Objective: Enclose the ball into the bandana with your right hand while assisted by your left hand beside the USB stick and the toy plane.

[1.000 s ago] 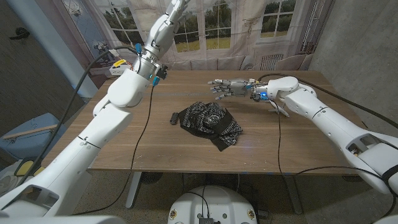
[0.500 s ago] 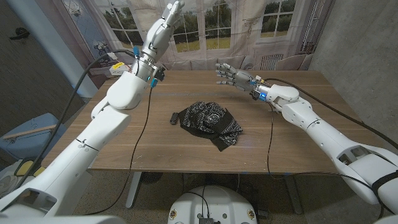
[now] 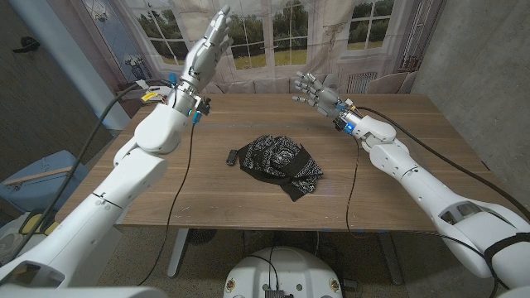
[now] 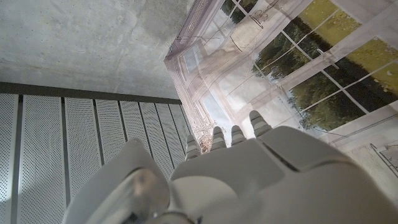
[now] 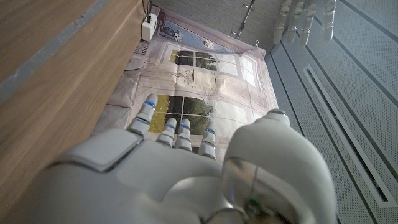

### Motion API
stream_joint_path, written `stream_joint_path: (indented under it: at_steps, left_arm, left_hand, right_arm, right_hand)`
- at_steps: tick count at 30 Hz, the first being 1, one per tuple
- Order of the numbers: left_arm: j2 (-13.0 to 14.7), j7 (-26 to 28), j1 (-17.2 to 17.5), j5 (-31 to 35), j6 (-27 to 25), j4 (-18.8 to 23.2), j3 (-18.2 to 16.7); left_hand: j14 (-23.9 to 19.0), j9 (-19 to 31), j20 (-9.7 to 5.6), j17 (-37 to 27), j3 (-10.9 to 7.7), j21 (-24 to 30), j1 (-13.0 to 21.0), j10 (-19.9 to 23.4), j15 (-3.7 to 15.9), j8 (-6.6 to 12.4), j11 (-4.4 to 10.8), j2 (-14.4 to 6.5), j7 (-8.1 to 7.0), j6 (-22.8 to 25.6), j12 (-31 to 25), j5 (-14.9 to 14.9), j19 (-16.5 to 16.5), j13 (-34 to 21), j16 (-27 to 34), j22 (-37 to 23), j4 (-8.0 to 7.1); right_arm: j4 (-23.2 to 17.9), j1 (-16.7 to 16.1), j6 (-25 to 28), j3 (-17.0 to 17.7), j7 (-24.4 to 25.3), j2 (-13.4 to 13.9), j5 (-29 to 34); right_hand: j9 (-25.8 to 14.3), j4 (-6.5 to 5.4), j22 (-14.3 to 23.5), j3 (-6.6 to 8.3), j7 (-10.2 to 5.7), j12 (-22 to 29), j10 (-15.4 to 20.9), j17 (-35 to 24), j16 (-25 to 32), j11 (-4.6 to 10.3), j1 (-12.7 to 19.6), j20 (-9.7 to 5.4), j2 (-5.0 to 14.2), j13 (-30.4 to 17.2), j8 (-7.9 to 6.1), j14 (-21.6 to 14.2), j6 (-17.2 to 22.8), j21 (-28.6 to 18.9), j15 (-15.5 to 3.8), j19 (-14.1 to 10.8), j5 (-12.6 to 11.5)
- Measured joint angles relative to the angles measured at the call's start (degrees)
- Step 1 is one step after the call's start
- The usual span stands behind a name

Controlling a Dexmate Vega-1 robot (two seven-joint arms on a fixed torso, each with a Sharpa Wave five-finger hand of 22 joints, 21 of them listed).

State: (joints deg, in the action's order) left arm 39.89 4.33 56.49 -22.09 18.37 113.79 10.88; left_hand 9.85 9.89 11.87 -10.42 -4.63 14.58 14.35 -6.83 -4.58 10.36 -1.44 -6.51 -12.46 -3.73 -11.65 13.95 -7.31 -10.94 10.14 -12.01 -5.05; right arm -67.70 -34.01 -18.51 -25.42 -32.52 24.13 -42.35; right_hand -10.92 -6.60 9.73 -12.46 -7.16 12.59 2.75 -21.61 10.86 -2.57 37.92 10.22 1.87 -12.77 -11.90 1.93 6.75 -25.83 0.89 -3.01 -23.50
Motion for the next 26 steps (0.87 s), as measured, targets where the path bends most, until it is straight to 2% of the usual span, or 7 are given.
stream_joint_path:
  at_steps: [3, 4, 10, 18, 19, 23, 26]
  left_arm:
    - [0.0, -0.51, 0.0, -1.64, -0.28, 0.0, 0.0]
    - [0.91, -0.77, 1.45, -2.33, -0.45, -0.24, -1.04]
    - [1.88, -2.01, 3.12, -5.46, -1.05, -0.86, -1.96]
    - [2.36, -2.93, 4.47, -9.1, -2.03, -1.68, -2.41]
    - [2.4, -2.99, 4.98, -9.56, -2.22, -2.2, -2.43]
    - [2.4, -3.13, 5.39, -11.04, -2.89, -2.85, -2.36]
    - [1.86, -3.03, 5.99, -12.03, -3.42, -4.44, -1.63]
  left_hand:
    - [0.01, 0.0, 0.0, 0.0, 0.0, 0.0, 0.0, -0.13, -0.01, -0.09, -0.13, 0.0, 0.29, -0.3, 0.0, 0.0, 0.0, 0.0, 0.0, 0.0, 0.0]
    - [0.01, 0.0, 0.04, 0.0, 0.0, -0.22, 0.0, -0.36, -0.01, -0.23, -0.3, 0.0, 0.08, -0.52, 0.0, -0.31, -0.37, 0.0, 0.0, 0.0, 0.0]
    - [0.0, 0.0, -0.05, 0.0, 0.0, -0.61, -0.27, -1.12, -0.01, -0.23, -0.31, 0.27, -0.01, -1.23, 0.44, -0.49, -1.06, 0.0, 0.0, 0.0, 0.0]
    - [0.0, 0.0, -0.2, 0.0, 0.04, -0.83, -0.32, -2.79, -0.01, -0.23, -1.36, 0.32, 0.59, -2.24, 0.44, -0.49, -2.11, 0.0, 0.0, 0.0, -0.04]
    - [0.02, 0.0, -0.34, 0.0, 0.18, -0.95, -0.48, -3.08, -0.03, -0.23, -1.64, 0.48, 0.57, -2.74, 0.44, -0.49, -2.38, 0.0, -0.19, 0.0, -0.18]
    - [-0.03, 0.08, -0.42, 0.0, 0.49, -1.5, -0.92, -3.11, -0.86, -0.23, -3.27, 0.15, 1.01, -4.74, 0.88, -0.49, -2.45, 0.0, -0.2, -0.13, -0.5]
    - [-0.03, 0.13, -0.42, 0.0, 0.48, -1.81, -0.91, -3.07, -0.86, -0.23, -3.31, 0.15, 1.0, -5.11, 0.88, -0.49, -2.45, 0.0, -0.2, -0.13, -0.49]
  right_arm:
    - [0.12, -0.31, 0.0, 0.47, 0.0, -0.6, 0.0]
    - [0.12, -0.43, -1.54, 0.65, 1.06, -0.76, -0.65]
    - [-0.28, -1.25, -3.26, 1.72, 2.95, -1.38, -1.38]
    - [-0.67, -2.26, -5.09, 3.44, 4.76, -2.17, -2.29]
    - [-0.61, -2.36, -5.95, 3.67, 5.64, -2.36, -2.81]
    - [0.41, -2.8, -7.27, 4.68, 7.1, -3.63, -3.19]
    - [2.03, -2.86, -10.25, 5.58, 10.62, -5.17, -3.2]
  right_hand:
    - [0.0, 0.07, 0.0, 0.07, -0.21, 0.0, 0.58, 0.55, 0.39, 0.25, 0.0, 0.32, 0.0, 0.09, -0.18, -0.92, 0.75, 0.0, -0.29, -0.49, 0.21]
    - [0.0, 0.07, 0.0, 0.07, -0.23, 0.0, 0.85, 0.75, 0.39, 0.14, 0.0, 0.22, 0.0, 0.23, -0.18, -1.2, 0.77, 0.0, -0.38, -0.83, 0.35]
    - [-0.01, 0.24, 0.0, -0.1, 0.0, 0.0, 0.97, 1.15, 0.61, 0.02, 0.0, 0.13, 0.0, 0.27, -0.18, -1.42, 1.16, 0.2, -0.59, -1.1, 0.43]
    - [-0.01, 0.31, -0.01, -0.17, -0.19, 0.0, 1.69, 1.88, 0.61, -0.08, 0.0, -0.09, -0.01, 0.53, -0.18, -2.24, 1.78, 0.47, -0.81, -1.91, 0.88]
    - [-0.01, 0.31, 0.0, -0.17, -0.01, 0.0, 1.69, 2.14, 0.61, -0.08, 0.0, -0.36, -0.01, 0.53, -0.18, -2.21, 1.97, 0.82, -0.84, -1.64, 0.89]
    - [-0.01, 0.69, -0.01, -0.25, 0.51, 0.0, 1.67, 4.07, -0.07, 0.55, 0.0, -4.01, 0.0, 0.8, -0.4, 0.21, 4.16, 3.55, -1.92, 2.33, 1.73]
    - [-0.01, 0.69, -0.01, -0.25, 0.92, 0.0, 1.67, 4.82, -0.08, 0.55, 0.22, -4.61, 0.22, 1.06, -0.4, 0.37, 4.75, 4.23, -1.93, 3.04, 2.2]
